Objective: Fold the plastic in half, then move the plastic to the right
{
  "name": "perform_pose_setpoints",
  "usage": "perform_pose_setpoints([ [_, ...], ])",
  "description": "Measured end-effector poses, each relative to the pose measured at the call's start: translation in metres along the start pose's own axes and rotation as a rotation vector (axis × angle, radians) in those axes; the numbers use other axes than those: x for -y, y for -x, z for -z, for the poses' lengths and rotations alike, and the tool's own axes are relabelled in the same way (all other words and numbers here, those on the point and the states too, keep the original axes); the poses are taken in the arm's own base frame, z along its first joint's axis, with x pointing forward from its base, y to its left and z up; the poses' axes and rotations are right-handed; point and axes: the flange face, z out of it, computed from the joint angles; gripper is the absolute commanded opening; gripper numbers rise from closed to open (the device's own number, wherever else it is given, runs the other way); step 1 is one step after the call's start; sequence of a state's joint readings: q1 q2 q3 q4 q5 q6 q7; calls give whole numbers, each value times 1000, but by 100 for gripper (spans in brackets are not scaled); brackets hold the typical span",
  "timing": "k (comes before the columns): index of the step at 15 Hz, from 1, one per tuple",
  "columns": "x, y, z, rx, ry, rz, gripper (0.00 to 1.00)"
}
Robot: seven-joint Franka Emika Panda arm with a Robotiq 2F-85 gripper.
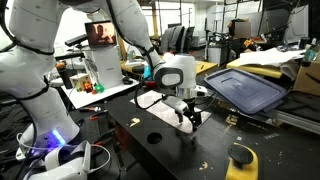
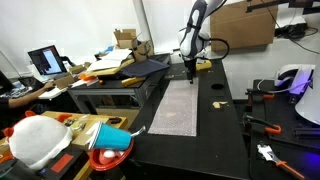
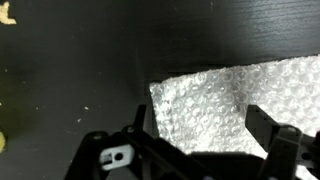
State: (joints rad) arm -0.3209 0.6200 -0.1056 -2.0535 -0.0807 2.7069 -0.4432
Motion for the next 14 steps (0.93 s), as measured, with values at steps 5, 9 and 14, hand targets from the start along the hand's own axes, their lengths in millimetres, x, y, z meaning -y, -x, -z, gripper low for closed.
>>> perform_pose_setpoints([
  [5,-6,5,-4,8,8,-5,100],
  [9,-8,6,-5,10,13,-3,56],
  [14,-7,4,-4,-1,18,0,19],
])
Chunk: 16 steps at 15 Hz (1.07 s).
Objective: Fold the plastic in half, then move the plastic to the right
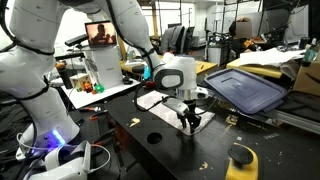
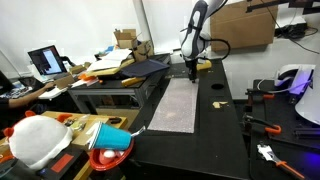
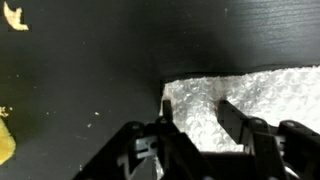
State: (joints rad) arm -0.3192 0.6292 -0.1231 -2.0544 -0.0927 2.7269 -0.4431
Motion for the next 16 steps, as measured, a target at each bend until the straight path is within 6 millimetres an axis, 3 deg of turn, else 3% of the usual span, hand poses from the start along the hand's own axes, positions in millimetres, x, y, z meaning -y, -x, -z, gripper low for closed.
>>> perform_pose_setpoints([
  [3,-1,-1,2,-10,6,0,1],
  [11,-3,-4,14,-20,68,35,1],
  [14,-2,-7,36,-43,122,65,1],
  [16,6,-13,62,-70,164,108,1],
])
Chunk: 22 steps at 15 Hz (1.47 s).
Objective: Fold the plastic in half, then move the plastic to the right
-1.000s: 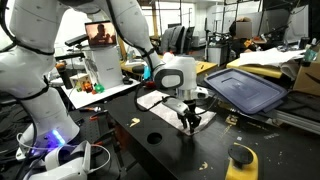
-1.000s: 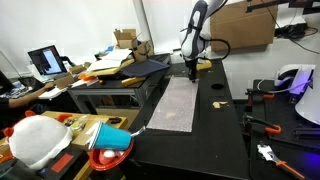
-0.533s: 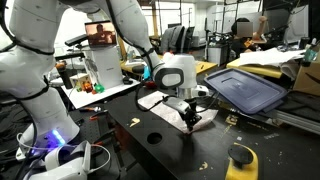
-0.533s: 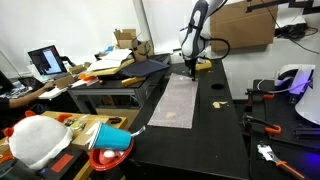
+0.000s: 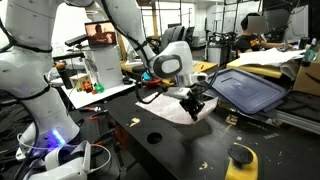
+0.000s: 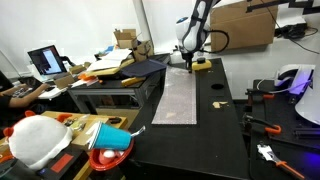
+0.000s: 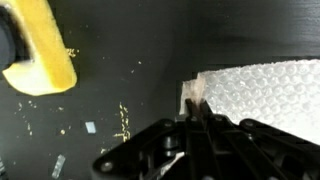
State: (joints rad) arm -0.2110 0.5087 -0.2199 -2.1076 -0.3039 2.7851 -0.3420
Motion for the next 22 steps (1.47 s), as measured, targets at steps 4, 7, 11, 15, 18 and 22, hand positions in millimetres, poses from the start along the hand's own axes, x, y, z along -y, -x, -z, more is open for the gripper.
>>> perform_pose_setpoints([
  [4,30,-23,63,-75,69,115,1],
  [7,74,-39,109,-140,121,245,1],
  [11,146,-46,156,-225,183,417,1],
  [15,198,-41,184,-289,235,559,1],
  [18,228,-31,198,-334,272,655,1],
  [22,272,-7,219,-414,298,775,1],
])
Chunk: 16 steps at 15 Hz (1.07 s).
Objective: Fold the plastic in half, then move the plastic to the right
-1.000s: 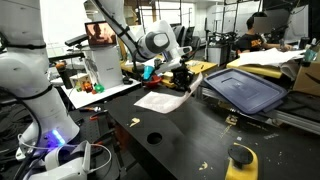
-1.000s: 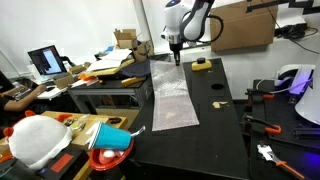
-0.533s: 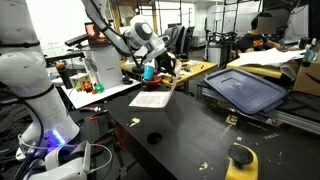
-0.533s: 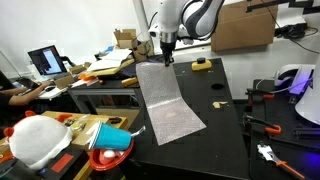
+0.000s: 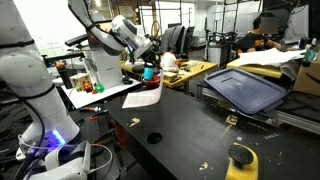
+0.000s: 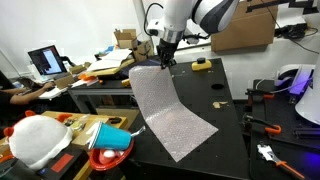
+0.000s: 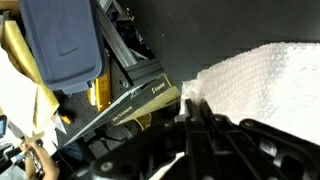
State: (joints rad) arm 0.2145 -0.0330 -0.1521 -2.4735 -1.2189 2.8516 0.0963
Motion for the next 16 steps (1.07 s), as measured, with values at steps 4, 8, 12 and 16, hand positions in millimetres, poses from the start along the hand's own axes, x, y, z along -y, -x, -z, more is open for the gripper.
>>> perform_pose_setpoints([
  [4,46,-17,44,-114,20,112,1],
  [8,105,-15,74,-196,-33,192,1],
  [12,158,-9,78,-223,-131,241,1],
  [16,204,-21,58,-235,-281,265,1],
])
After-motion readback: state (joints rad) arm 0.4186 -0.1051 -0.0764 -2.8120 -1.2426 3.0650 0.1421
